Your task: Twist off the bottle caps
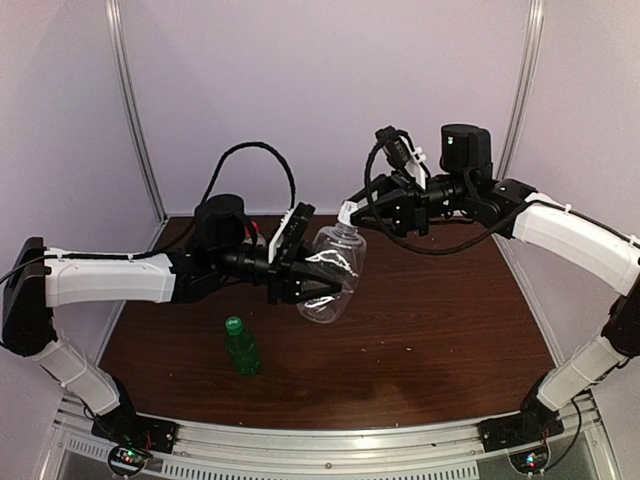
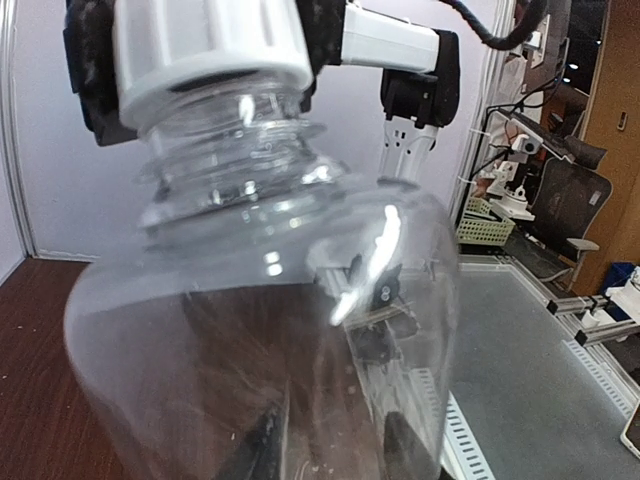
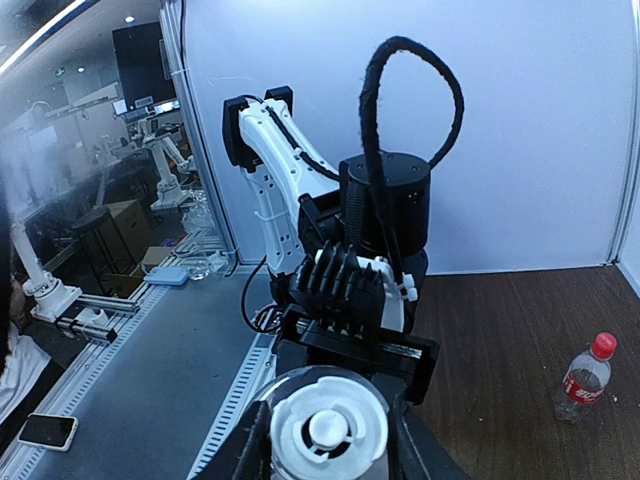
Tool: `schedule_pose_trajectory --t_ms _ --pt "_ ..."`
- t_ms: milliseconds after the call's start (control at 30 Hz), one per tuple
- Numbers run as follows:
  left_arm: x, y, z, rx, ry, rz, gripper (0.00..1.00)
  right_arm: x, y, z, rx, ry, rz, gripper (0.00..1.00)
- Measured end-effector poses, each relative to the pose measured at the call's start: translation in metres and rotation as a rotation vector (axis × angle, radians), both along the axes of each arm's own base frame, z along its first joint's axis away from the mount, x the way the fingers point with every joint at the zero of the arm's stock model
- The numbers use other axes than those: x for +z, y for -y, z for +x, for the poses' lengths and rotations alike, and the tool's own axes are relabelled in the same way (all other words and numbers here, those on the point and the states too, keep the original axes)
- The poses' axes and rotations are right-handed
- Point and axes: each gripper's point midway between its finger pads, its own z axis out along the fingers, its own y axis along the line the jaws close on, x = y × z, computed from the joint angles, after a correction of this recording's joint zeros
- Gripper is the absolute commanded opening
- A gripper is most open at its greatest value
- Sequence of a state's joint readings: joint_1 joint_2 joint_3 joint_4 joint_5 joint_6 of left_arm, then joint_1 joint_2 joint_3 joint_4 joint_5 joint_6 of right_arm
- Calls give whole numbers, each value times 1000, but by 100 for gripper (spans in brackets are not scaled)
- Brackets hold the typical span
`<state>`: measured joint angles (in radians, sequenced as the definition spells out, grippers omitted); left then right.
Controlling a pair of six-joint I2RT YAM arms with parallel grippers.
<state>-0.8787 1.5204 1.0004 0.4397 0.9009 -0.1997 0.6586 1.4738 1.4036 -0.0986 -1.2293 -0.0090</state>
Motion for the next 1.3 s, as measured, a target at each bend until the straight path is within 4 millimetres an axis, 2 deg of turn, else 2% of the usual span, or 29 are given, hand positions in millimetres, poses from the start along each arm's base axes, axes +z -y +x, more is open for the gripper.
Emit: schedule_pose_trajectory --t_ms 233,433,533,667,833,1000,1200,1300 --pt "2 0 -2 -13 -6 -7 35 -5 0 5 -11 -18 -10 65" --pt "1 3 14 76 -6 14 35 -8 1 17 -110 -96 -21 84" --pt "0 4 22 119 -7 25 35 1 5 21 -173 -119 -10 90" --pt "-4 5 34 190 -13 48 35 23 12 24 -278 -140 30 93" --pt "-6 4 50 282 -14 68 35 37 15 41 -497 -203 50 94" --pt "-12 4 63 356 -17 87 35 20 9 62 -672 -269 8 93" --pt "-15 2 73 415 -16 99 35 -10 1 80 -778 -323 -64 80" --pt "-16 1 76 434 -15 101 35 -18 -3 85 -802 -336 -84 68"
